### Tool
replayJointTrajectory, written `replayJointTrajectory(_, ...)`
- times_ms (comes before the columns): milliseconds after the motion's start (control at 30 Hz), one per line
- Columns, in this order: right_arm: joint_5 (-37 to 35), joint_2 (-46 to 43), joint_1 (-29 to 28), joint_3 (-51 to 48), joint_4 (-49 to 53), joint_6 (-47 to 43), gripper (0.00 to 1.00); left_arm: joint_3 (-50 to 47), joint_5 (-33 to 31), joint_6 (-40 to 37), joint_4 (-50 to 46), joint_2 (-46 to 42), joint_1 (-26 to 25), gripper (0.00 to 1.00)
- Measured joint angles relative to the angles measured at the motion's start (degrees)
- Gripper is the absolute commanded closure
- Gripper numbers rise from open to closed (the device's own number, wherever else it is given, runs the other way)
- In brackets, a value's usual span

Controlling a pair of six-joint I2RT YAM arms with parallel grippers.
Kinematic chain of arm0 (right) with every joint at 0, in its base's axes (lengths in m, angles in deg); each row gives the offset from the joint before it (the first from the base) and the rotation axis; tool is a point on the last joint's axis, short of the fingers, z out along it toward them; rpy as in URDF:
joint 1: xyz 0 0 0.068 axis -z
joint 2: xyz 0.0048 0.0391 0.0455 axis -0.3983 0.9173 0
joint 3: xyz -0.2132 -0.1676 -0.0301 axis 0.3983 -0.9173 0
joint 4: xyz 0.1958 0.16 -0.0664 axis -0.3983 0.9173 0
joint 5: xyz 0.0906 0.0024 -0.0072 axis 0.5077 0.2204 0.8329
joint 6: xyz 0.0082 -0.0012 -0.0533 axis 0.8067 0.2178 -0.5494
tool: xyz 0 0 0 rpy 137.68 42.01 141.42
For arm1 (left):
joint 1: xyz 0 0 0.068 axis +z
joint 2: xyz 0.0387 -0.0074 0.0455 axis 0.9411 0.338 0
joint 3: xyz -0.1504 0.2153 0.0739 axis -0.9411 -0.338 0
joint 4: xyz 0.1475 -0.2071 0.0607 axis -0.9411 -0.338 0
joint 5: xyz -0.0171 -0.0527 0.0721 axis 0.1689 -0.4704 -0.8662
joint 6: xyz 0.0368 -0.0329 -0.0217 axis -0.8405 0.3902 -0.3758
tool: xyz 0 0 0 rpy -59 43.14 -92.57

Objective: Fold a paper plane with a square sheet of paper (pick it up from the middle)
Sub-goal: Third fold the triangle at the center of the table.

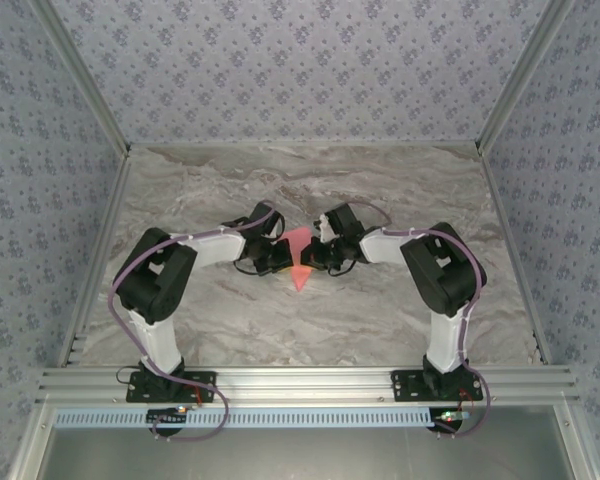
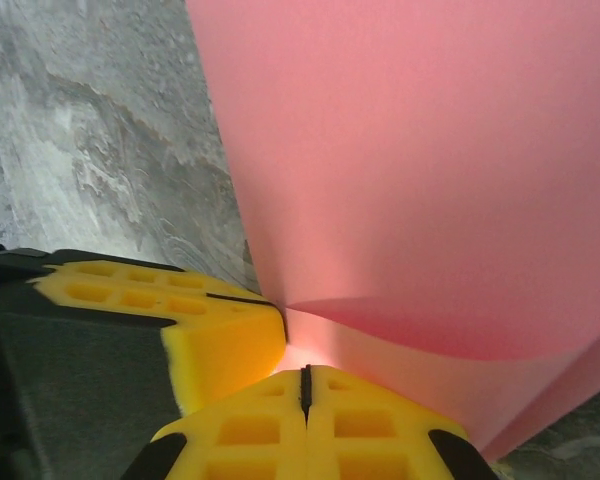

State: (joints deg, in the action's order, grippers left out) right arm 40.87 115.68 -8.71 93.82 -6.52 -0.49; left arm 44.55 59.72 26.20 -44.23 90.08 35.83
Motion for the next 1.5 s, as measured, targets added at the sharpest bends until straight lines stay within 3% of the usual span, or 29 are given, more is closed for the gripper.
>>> replayJointTrajectory(600,1.2,1.3,6.7,-1.7,-1.2,-1.6,1.00,8.9,-6.6,-4.3,-12.2,4.0,-2.5,1.00)
replayJointTrajectory(800,-3.4,-1.0,10.9,-1.7,0.9,-2.4,1.00,9.5,-7.6,-5.0,-12.9,4.2,-3.0,1.00)
replayJointTrajectory(967,-4.5,-3.7,7.4,-1.6,1.3,-2.6,1.00,10.2,-8.1,-5.2,-13.9,4.5,-3.2,1.00)
replayJointTrajectory(1167,-3.6,-0.9,2.2,-0.3,1.3,-2.3,1.00,10.3,-8.3,-5.2,-13.9,4.5,-3.3,1.00)
replayJointTrajectory(1500,-3.7,2.0,7.6,1.6,1.7,-1.0,1.00,10.5,-8.3,-5.3,-14.1,4.7,-3.3,1.00)
